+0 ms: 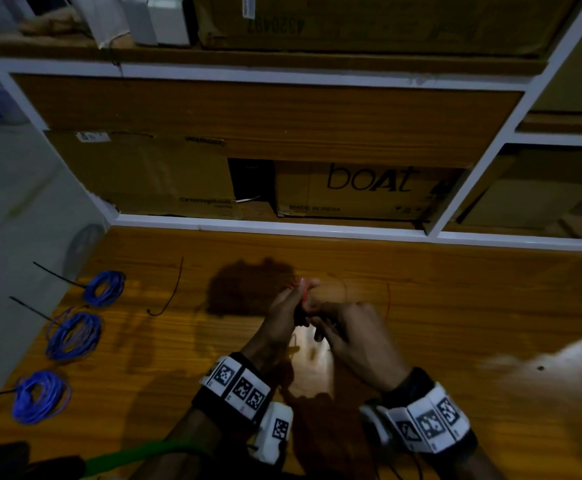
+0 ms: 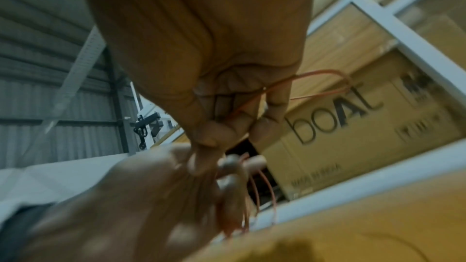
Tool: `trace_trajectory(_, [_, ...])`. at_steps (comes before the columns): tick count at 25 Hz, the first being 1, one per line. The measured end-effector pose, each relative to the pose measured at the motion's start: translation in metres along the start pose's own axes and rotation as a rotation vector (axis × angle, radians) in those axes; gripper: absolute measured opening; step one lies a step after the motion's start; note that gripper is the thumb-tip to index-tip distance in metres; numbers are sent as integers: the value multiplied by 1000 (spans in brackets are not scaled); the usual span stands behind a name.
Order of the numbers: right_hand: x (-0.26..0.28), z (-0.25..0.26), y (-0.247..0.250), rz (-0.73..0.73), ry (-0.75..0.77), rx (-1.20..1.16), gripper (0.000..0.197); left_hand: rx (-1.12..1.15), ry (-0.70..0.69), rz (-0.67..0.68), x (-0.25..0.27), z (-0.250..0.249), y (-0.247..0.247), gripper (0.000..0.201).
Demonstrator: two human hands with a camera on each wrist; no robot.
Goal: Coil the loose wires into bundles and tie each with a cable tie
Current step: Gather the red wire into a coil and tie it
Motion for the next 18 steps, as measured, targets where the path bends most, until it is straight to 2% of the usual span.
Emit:
trace_trajectory(5, [13, -16, -27, -57, -17, -98, 42, 176, -40, -19, 0, -11, 2, 36])
trace_trajectory(9, [17, -39, -31, -23, 1, -414, 26, 298, -26, 2, -3, -14, 8, 46])
trace_trajectory(11, [19, -57, -34, 17, -16, -563, 25, 301, -24, 29, -2, -16, 7, 50])
trace_trajectory(16, [17, -107, -35, 146, -152, -610, 26, 337, -32, 152, 1, -24, 13, 54])
trace_trajectory(18, [12, -122, -30, 176, -198, -602, 26, 285, -33, 224, 5, -28, 14, 54])
Point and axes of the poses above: each hand's wrist, its own x-axis away from the middle knuckle, its own y-axis out of the back of the hand, z = x × y, the point moved 1 cm from there along -x, towards the middle knuckle, and after that the axes turned 10 degrees about -x, right-handed, at the moved point
